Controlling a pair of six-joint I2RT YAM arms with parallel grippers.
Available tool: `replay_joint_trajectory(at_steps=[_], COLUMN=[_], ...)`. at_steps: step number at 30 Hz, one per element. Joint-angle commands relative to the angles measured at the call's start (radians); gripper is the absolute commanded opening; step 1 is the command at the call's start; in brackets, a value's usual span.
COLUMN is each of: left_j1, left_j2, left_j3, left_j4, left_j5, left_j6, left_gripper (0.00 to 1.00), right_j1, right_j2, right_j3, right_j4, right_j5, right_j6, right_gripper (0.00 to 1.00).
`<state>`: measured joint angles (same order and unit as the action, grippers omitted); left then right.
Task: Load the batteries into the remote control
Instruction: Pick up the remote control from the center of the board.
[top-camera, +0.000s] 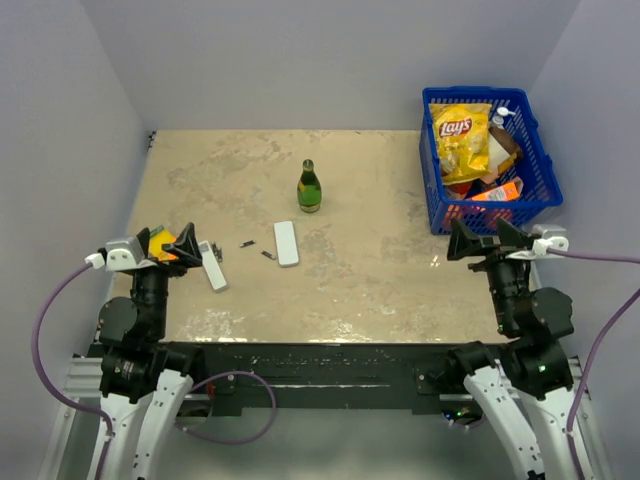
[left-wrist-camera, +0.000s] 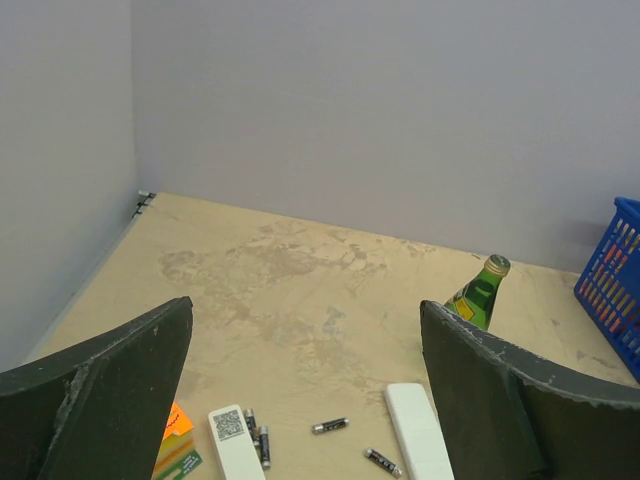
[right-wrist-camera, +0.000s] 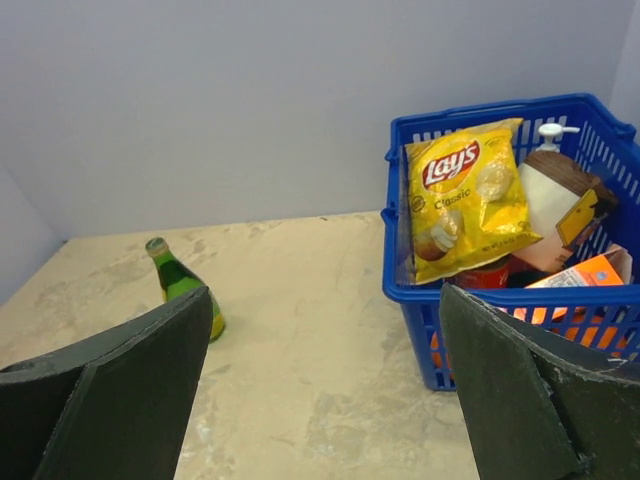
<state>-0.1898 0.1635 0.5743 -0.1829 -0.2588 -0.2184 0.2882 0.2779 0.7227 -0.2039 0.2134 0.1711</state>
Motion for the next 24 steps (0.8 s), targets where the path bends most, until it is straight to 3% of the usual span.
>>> replay_joint_trajectory(at_steps=[1, 6, 14, 18, 24], left_j1=[0.012, 0.015, 0.020, 0.021, 0.021], left_j2=[0.005, 0.047, 0.152, 0.243, 0.369], left_j3=[-0.004, 0.005, 0.021, 0.033, 0.035], left_j4=[0.005, -0.024, -0.119, -0.171, -0.214], left_j5=[-0.008, -0.011, -0.034, -0.054, -0.053], left_j6=[-0.038, -0.081, -0.165, -0.222, -0.288], left_gripper=[1.00, 1.00, 1.00, 1.00, 1.00], right_j1=[0.002, 0.002, 0.002, 0.049, 0.173], right_j2=[0.082, 0.236, 0.588, 0.785, 0.945], right_j3=[0.055, 0.067, 0.121, 0.136, 0.130], right_j4=[-0.012, -0.011, -0.020, -0.026, 0.033], right_j5=[-0.089, -0.186, -0.468, -0.448, -0.324], right_j6=[0.057, 0.140, 0.182, 0.179, 0.185], right_gripper=[0.98, 0.98, 0.98, 0.98, 0.98])
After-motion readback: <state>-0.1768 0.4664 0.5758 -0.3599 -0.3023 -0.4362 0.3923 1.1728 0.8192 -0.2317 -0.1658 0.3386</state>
